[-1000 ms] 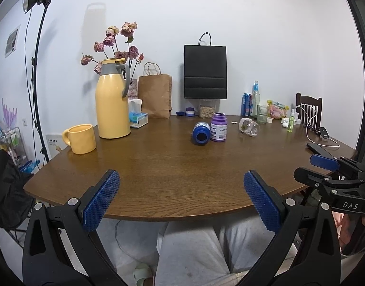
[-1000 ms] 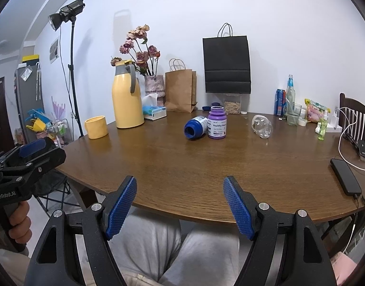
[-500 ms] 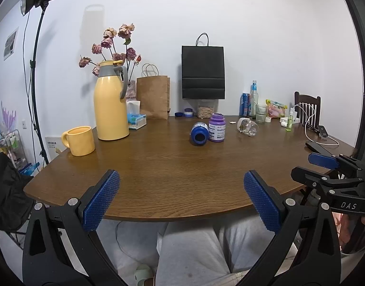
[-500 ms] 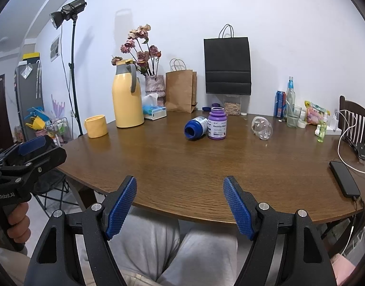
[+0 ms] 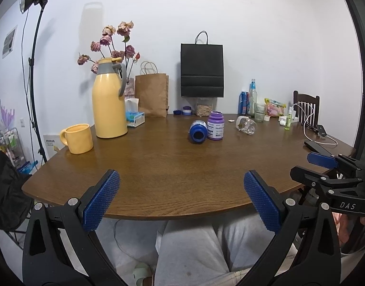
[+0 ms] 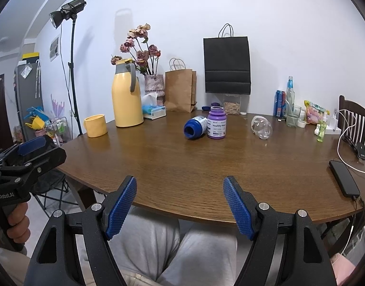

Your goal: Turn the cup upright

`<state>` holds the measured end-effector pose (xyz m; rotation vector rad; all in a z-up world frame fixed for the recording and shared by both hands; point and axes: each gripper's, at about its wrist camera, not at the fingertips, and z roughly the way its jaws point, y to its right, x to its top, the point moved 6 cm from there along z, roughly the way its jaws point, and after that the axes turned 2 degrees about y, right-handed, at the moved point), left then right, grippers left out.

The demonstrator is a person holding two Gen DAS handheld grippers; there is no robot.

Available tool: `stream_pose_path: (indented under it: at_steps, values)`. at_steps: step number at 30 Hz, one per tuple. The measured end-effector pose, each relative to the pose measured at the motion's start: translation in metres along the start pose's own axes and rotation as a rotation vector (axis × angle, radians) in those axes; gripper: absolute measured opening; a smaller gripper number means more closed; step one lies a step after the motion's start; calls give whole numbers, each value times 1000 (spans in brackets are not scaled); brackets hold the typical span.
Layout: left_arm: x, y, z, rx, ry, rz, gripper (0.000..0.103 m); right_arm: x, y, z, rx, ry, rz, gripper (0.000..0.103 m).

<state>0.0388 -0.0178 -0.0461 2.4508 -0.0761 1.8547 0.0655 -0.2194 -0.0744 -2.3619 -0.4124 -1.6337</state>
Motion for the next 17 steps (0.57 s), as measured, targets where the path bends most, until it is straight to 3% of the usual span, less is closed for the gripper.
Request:
stream_pose_path:
  at_steps: [17]
  values:
    - [1,0,2,0,-5,-3,103,-2,0,3,2,-7,-1,80]
